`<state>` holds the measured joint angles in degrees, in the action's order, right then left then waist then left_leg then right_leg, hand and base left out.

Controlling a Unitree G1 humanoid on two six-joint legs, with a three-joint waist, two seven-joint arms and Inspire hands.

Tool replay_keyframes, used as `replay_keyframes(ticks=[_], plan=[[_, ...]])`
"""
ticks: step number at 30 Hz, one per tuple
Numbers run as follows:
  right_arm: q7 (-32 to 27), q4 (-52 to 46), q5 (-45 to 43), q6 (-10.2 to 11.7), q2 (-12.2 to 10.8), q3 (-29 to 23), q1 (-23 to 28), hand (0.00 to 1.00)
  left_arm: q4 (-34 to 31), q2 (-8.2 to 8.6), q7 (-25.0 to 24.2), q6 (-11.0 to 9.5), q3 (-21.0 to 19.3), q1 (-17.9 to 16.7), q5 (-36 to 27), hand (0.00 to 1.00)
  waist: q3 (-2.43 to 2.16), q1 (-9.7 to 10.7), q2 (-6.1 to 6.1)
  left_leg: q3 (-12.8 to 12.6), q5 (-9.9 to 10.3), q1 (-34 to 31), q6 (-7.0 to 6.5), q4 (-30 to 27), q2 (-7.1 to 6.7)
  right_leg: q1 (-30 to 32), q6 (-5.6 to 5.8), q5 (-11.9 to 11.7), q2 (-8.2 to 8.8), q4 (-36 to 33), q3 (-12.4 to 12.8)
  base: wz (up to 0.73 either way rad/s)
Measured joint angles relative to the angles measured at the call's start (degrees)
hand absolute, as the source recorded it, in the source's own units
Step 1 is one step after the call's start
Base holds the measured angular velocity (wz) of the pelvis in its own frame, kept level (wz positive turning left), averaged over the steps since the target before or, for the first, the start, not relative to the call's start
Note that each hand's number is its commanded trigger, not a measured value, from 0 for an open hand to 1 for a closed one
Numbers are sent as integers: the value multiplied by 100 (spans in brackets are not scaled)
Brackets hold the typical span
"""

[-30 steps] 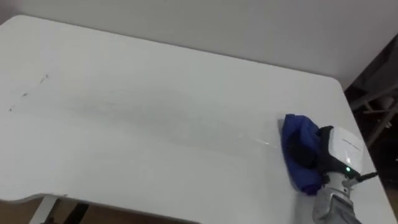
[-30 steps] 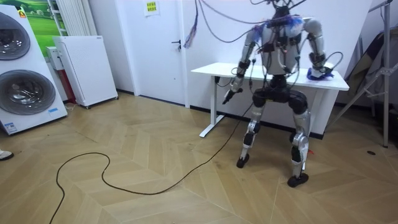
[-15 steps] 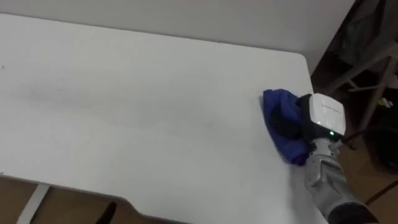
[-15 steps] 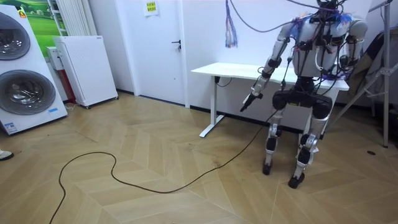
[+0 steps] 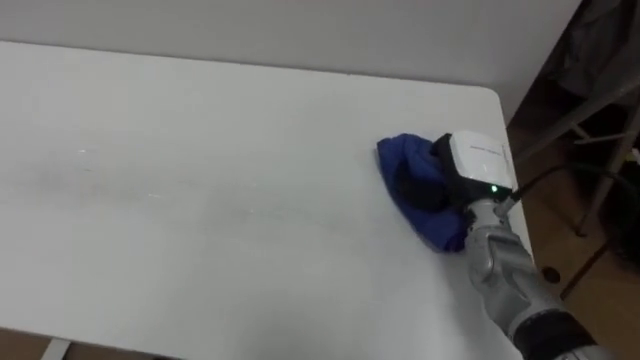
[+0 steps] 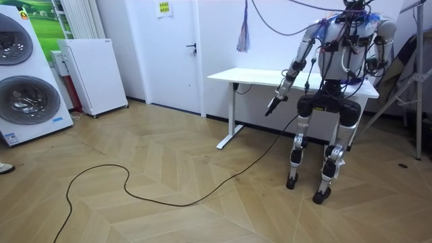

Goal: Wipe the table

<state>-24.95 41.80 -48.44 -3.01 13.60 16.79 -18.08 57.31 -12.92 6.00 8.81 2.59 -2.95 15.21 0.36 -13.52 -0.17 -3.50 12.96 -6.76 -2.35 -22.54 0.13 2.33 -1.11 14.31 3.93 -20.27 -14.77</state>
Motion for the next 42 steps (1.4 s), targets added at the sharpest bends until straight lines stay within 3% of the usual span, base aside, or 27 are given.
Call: replay_keyframes(ticks=[4, 5, 6, 10, 13, 16, 18, 26, 32, 37, 42], plan=[[-81, -52, -39, 48, -2, 10, 93, 100, 1, 2, 0, -31, 123, 41, -77, 0, 4, 93, -12, 47, 2, 89, -4, 133, -15, -142, 39, -35, 3, 161, -77, 8], [-112, -96, -49, 43, -12, 15, 147, 56, 4, 3, 1, -70, 158, 39, -221, 0, 13, 77, 0, 35, 0, 149, -7, 188, -19, -180, 46, -43, 4, 190, -67, -4], [-89, -186, -80, 34, -22, 43, 155, 0, 7, 9, 3, -71, 158, 39, -274, 0, 13, 63, 1, 31, 0, 166, -7, 215, -20, -188, 51, -49, -4, 220, -42, -10], [22, -410, -145, -36, -16, 251, 158, 0, 15, 18, 7, -122, 171, 39, -476, 0, 20, 66, -4, -84, -5, 239, -4, 336, -24, -190, 49, -103, -38, 269, 28, -20], [17, -521, -251, -213, -40, 494, 168, 0, 20, 58, 7, -226, 215, 63, -576, 0, 22, 66, -6, -117, -10, 355, 3, 422, -28, -269, 50, -110, -38, 310, 20, -12], [155, -882, -317, -344, -48, 731, 296, 0, 36, 78, 6, -293, 224, 53, -683, 0, 21, 59, -11, -114, -11, 451, 10, 514, -24, -357, 51, -132, -50, 460, -115, -1], [256, -1106, -336, -384, -38, 912, 300, 0, 38, 80, 6, -289, 235, 34, -753, 0, 26, 48, -4, -116, -21, 460, 25, 576, -20, -401, 46, -152, -50, 531, -272, -2], [311, -1449, -356, -385, -33, 1119, 472, 0, 90, 75, 38, -299, 271, -172, -748, 0, 32, 7, -15, -109, -24, 684, 27, 772, -44, -539, 55, -156, -59, 668, -260, -1], [309, -1698, -353, -193, -33, 1120, 659, 0, 32, 79, 76, -312, 272, -171, -725, 0, 27, 60, -78, -110, -27, 710, 29, 792, -46, -558, 57, -156, -53, 669, -259, -2], [313, -2445, -218, -116, 90, 1101, 983, 0, -330, 81, 129, -364, 265, -272, -757, 0, 27, 85, -86, -107, -27, 714, 28, 802, -39, -597, 70, -164, -39, 664, -257, 0], [133, -3050, -271, 235, 148, 789, 1122, 0, -469, 93, 212, -429, 241, -404, -790, 0, 14, 229, -53, -103, -30, 755, 22, 828, -60, -636, 81, -170, -37, 671, -246, 1]])
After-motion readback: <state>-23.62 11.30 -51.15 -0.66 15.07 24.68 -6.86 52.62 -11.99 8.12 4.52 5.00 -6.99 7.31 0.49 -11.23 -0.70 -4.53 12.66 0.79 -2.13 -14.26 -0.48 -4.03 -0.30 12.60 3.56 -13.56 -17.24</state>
